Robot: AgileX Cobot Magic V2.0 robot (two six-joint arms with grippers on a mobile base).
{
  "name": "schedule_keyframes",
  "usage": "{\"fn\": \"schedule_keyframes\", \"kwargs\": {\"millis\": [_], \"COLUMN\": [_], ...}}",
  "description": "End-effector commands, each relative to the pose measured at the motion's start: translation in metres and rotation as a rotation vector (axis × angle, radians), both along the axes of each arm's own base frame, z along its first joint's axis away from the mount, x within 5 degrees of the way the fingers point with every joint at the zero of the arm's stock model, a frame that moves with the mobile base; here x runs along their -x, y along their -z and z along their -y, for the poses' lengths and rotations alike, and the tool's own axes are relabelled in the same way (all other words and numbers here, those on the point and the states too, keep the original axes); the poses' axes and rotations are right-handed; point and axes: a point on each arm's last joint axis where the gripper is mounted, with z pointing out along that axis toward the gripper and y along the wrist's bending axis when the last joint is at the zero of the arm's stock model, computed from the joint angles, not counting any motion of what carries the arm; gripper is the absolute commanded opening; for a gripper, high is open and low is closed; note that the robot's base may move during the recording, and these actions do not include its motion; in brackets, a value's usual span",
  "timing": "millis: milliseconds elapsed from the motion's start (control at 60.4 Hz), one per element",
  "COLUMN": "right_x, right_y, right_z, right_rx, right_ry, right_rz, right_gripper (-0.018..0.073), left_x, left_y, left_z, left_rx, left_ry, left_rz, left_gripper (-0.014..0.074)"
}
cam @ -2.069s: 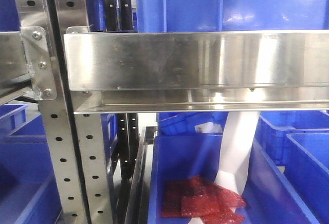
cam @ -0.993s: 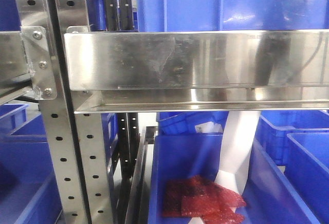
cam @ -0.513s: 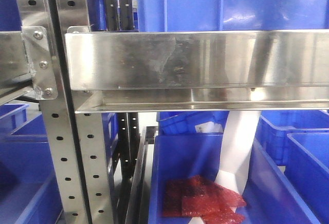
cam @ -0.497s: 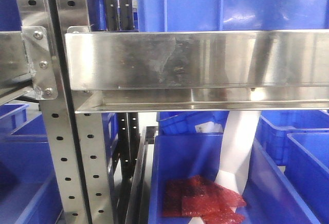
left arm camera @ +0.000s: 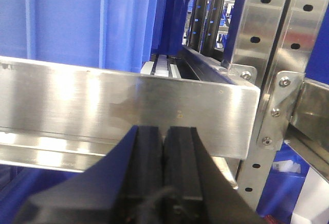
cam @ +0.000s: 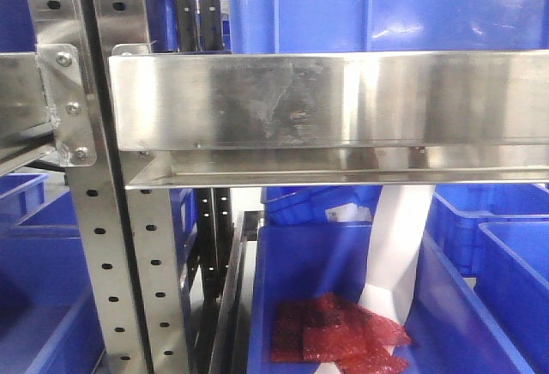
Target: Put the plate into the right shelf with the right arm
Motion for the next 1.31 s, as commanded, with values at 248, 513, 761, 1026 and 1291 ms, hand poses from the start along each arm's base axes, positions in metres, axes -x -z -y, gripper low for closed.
{"fn": "schedule_keyframes", "kwargs": {"millis": [248,513,761,1026,1291], "right_x": [0.067,0.073,0.072,0.078,0.084], "right_y": [0.034,0.036,0.063,0.124,0.185], "right_z": [0.01,0.011,0.011,0.014,0.016], "right_rx": [-0.009,-0.012,0.026,0.058,0.042], "right_ry": [-0.021,-0.023,-0.023,0.051,0.076], "right_rz": [0.187,0.209,0.206,0.27,0.256], "right_gripper": [0.0054,0.0054,0.0054,0.0054,0.0054], "left_x": [0.001,0.001,0.001,0.001,0.001], "left_y": [-0.006,-0.006,-0.006,-0.006,-0.006], "left_z": [0.0,0.0,0.0,0.0,0.0], "left_rx": [0.009,0.009,0.009,0.009,0.009], "left_ry": [0.001,0.001,0.001,0.001,0.001], "left_rz": [0.09,0.09,0.09,0.09,0.09], "left_gripper": [-0.0047,-0.0047,-0.0047,-0.0047,-0.0047]}}
